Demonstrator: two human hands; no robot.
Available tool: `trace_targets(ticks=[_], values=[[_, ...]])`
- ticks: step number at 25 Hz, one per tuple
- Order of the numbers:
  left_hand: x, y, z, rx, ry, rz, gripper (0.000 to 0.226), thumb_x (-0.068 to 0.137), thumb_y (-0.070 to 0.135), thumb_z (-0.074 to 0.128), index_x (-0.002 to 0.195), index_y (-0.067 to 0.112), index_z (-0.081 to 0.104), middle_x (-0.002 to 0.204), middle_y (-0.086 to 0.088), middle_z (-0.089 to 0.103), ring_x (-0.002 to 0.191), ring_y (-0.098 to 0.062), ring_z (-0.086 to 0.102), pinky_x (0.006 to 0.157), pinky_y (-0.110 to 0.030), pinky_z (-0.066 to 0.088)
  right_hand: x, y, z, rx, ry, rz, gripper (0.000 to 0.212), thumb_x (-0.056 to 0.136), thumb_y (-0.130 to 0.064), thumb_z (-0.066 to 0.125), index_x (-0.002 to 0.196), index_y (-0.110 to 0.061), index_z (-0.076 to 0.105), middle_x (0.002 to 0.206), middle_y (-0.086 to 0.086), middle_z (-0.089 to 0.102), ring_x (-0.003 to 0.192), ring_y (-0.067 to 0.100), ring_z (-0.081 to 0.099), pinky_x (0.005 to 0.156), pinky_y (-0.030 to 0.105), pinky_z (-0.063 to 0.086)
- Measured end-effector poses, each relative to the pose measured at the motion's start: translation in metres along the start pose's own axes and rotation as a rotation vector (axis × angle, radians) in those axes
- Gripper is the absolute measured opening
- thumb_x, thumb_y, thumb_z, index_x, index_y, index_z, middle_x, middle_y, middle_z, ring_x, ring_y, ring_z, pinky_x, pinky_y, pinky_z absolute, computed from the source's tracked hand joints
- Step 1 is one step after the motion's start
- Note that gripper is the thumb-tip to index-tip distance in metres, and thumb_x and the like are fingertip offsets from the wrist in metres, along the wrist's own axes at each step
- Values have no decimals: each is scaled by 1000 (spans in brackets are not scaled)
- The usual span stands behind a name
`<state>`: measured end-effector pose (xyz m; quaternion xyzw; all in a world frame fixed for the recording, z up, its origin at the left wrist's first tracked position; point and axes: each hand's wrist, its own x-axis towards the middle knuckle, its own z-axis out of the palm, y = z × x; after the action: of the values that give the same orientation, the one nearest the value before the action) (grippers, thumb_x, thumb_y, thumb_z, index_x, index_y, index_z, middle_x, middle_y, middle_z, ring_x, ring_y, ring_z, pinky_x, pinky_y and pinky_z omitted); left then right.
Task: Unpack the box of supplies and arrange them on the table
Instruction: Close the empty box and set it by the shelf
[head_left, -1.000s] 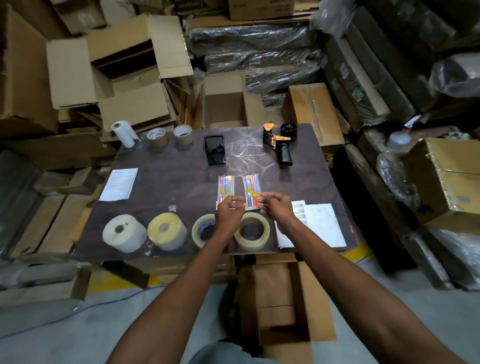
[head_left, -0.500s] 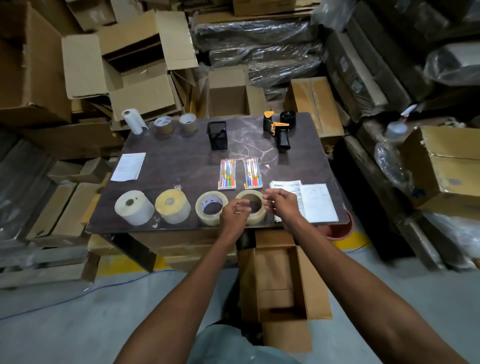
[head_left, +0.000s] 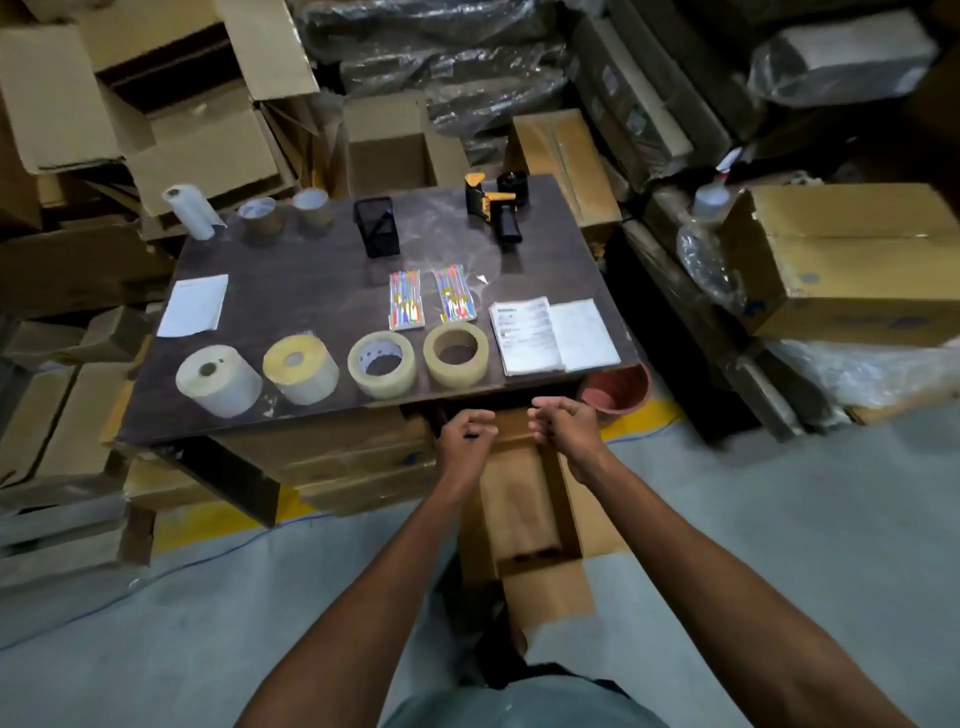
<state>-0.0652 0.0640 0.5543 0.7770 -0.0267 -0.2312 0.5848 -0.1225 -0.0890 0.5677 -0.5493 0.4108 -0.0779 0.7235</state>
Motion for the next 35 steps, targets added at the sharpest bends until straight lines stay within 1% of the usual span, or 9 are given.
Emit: trace_targets(ticks=[6, 9, 11, 17, 21, 26, 30, 32, 35], values=[[-65, -72, 13, 61, -97, -101, 18, 90, 9, 63, 101, 23, 67, 98, -3, 72, 85, -14, 64, 73, -28, 51, -48, 64, -45, -43, 36, 90, 19, 97, 2, 52, 111, 4, 64, 84, 14, 66, 58, 14, 61, 50, 20, 51], [-89, -98, 18, 91, -113, -150, 17, 90, 12, 65, 101, 25, 69, 98, -2, 73, 86, -17, 66, 70, -28, 51, -63, 93, -66, -45, 58, 140, 21, 97, 0, 52, 113, 5, 64, 83, 13, 66, 61, 15, 60, 53, 21, 52], [-100, -108, 25, 111, -103, -181, 17, 90, 13, 66, 100, 26, 69, 98, -1, 73, 87, -19, 67, 67, -29, 54, -67, 108, -78, -65, 83, 185, 21, 97, -2, 52, 112, 3, 66, 84, 13, 67, 62, 16, 62, 54, 22, 53], [-110, -162, 51, 155, -54, -270, 17, 88, 15, 70, 101, 24, 71, 96, -2, 74, 91, -21, 69, 83, -41, 60, -55, 155, -118, -171, 61, 290, 22, 96, 2, 46, 98, -4, 67, 78, 11, 66, 55, 17, 58, 51, 25, 51], [-113, -207, 83, 151, 6, -312, 17, 89, 12, 69, 100, 25, 69, 100, -6, 73, 93, -23, 69, 84, -41, 58, -21, 203, -151, -257, -20, 312, 22, 95, 2, 46, 97, -2, 67, 79, 14, 65, 58, 20, 57, 54, 28, 50], [-87, -289, 122, 158, -1, -324, 18, 91, 12, 66, 99, 29, 67, 97, -6, 71, 92, -25, 67, 83, -42, 57, 45, 290, -183, -402, 4, 311, 24, 95, -2, 48, 100, -6, 71, 87, 14, 70, 71, 22, 63, 63, 31, 57], [-48, -385, 140, 211, -21, -336, 22, 92, 12, 64, 91, 34, 67, 94, -5, 72, 87, -24, 67, 77, -37, 56, 104, 378, -195, -610, 4, 219, 22, 91, -11, 55, 100, -13, 75, 99, 12, 74, 87, 26, 68, 86, 41, 59], [-28, -432, 149, 258, -9, -335, 25, 88, 8, 65, 90, 33, 66, 101, -8, 73, 91, -25, 68, 80, -33, 54, 131, 420, -199, -711, -10, 161, 22, 91, -12, 56, 103, -13, 75, 107, 10, 73, 99, 28, 68, 92, 37, 54], [-5, -486, 157, 334, 36, -321, 25, 84, 7, 67, 98, 27, 64, 107, -4, 68, 97, -25, 65, 86, -35, 53, 169, 476, -207, -898, -68, 82, 22, 90, -19, 63, 106, -9, 73, 110, 11, 72, 105, 30, 65, 84, 31, 48]])
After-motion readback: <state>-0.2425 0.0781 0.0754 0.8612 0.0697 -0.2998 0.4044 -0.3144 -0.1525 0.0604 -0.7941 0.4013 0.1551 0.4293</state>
